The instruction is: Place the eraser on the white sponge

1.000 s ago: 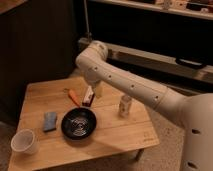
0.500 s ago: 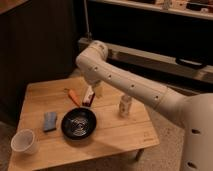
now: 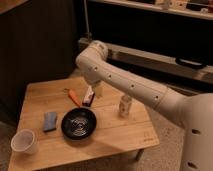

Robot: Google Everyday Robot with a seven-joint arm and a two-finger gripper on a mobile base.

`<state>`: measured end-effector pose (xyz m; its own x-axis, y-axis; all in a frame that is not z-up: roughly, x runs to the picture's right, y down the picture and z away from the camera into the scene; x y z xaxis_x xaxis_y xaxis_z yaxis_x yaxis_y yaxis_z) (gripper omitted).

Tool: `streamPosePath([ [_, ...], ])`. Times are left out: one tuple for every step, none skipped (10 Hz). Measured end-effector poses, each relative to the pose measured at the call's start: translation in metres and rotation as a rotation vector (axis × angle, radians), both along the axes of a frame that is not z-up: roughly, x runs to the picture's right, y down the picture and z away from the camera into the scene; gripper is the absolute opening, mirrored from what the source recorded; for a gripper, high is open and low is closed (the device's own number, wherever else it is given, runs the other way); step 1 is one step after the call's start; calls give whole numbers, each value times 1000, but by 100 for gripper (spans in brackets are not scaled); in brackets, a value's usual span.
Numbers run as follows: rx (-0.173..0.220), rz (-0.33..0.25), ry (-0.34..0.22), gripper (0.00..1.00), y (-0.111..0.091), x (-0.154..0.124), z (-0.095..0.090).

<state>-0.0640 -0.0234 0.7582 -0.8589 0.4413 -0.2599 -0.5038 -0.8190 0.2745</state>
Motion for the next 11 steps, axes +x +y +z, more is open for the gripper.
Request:
streamPosePath([
  [25, -29, -1, 80, -3, 3, 3],
  [52, -51, -2, 80, -10, 10, 7],
  [74, -63, -4, 80, -19, 18, 10],
  [81, -67, -3, 80, -22, 22, 11],
  [80, -69, -4, 80, -21, 20, 12],
  [80, -70, -5, 80, -21, 19, 12],
  [80, -68, -3, 80, -21, 21, 12],
  [79, -70, -6, 80, -22, 21, 12],
  [79, -71, -7, 80, -21, 20, 12],
  [79, -70, -7, 80, -21, 20, 12],
  [79, -71, -8, 80, -22, 20, 12],
])
